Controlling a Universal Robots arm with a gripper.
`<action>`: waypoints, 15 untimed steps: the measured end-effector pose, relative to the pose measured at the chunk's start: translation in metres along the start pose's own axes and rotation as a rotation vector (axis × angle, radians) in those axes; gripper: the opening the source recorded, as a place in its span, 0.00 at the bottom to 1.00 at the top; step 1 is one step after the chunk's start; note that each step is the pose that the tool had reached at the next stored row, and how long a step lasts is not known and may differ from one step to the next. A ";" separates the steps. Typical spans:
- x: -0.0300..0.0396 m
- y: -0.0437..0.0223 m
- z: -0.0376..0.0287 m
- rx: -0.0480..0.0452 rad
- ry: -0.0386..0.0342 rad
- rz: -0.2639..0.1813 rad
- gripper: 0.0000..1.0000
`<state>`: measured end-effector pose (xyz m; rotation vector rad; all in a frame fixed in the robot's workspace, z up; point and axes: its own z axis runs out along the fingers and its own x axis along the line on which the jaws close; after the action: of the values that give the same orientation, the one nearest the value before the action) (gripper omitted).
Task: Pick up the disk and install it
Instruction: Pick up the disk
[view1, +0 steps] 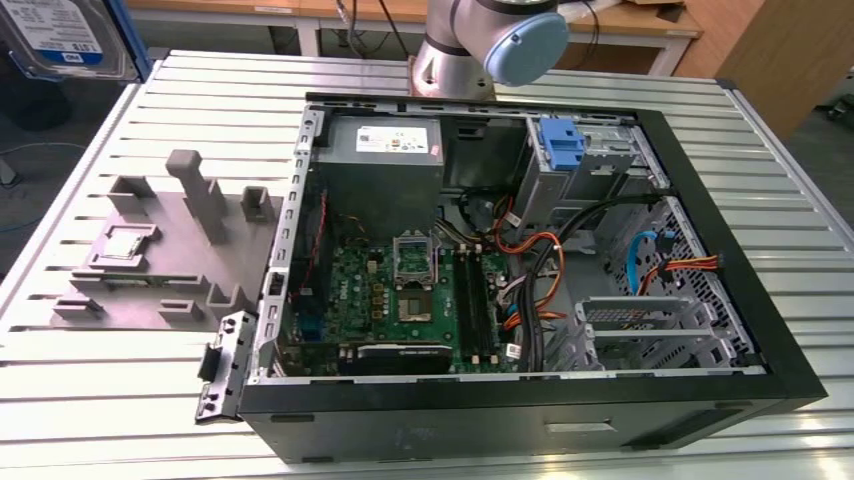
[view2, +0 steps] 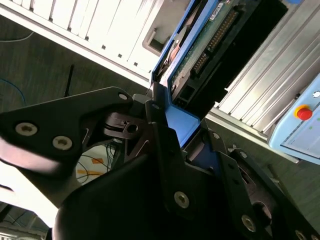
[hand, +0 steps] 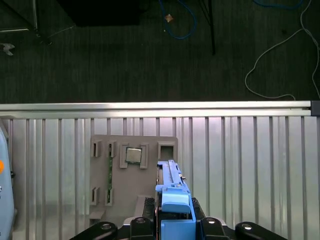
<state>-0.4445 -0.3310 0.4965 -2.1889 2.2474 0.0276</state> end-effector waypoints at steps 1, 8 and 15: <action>0.0000 0.0000 -0.0014 0.0001 0.0000 0.000 0.36; -0.0002 0.0002 -0.0112 0.0003 -0.0001 0.000 0.36; 0.0010 0.0002 -0.0168 0.0005 -0.0010 0.000 0.36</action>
<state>-0.4446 -0.3323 0.5133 -2.1881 2.2465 0.0281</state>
